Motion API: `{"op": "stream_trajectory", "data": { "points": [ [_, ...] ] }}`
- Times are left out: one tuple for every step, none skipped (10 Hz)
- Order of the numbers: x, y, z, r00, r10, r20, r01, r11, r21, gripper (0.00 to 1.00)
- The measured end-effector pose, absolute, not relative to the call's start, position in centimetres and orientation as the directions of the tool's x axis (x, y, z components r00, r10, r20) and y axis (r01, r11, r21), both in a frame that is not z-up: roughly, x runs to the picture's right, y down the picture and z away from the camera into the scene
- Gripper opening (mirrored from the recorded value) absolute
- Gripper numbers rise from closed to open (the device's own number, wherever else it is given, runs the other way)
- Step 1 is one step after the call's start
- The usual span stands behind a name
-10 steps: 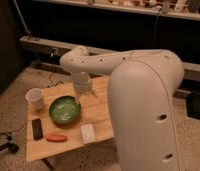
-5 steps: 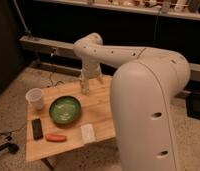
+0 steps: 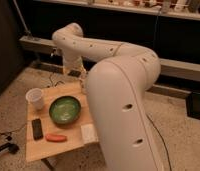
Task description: Move the arm in a circular motion
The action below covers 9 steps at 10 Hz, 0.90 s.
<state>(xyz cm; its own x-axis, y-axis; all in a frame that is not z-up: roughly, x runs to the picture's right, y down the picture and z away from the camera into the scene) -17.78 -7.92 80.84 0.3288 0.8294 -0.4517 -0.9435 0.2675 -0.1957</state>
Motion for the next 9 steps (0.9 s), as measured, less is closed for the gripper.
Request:
{"op": "stream_trajectory", "data": {
  "points": [
    [-21.1, -7.2, 80.0, 0.398, 0.81, -0.431, -0.916, 0.326, -0.233, 0.65],
    [-23.6, -5.9, 79.3, 0.459, 0.784, -0.419, -0.887, 0.378, -0.264, 0.65],
    [-26.8, -3.6, 78.1, 0.551, 0.732, -0.401, -0.833, 0.457, -0.311, 0.65],
    [-28.6, -1.7, 77.2, 0.611, 0.689, -0.39, -0.79, 0.506, -0.345, 0.65],
    [-30.2, 0.5, 76.1, 0.677, 0.634, -0.373, -0.735, 0.558, -0.385, 0.65],
    [-30.9, 2.4, 75.1, 0.729, 0.583, -0.359, -0.684, 0.598, -0.417, 0.65],
    [-30.4, 5.1, 73.6, 0.792, 0.503, -0.347, -0.611, 0.644, -0.46, 0.65],
    [-28.6, 6.8, 72.9, 0.822, 0.447, -0.353, -0.569, 0.666, -0.482, 0.65],
    [-27.3, 7.9, 72.3, 0.834, 0.417, -0.361, -0.55, 0.673, -0.495, 0.65]
  ]
}}
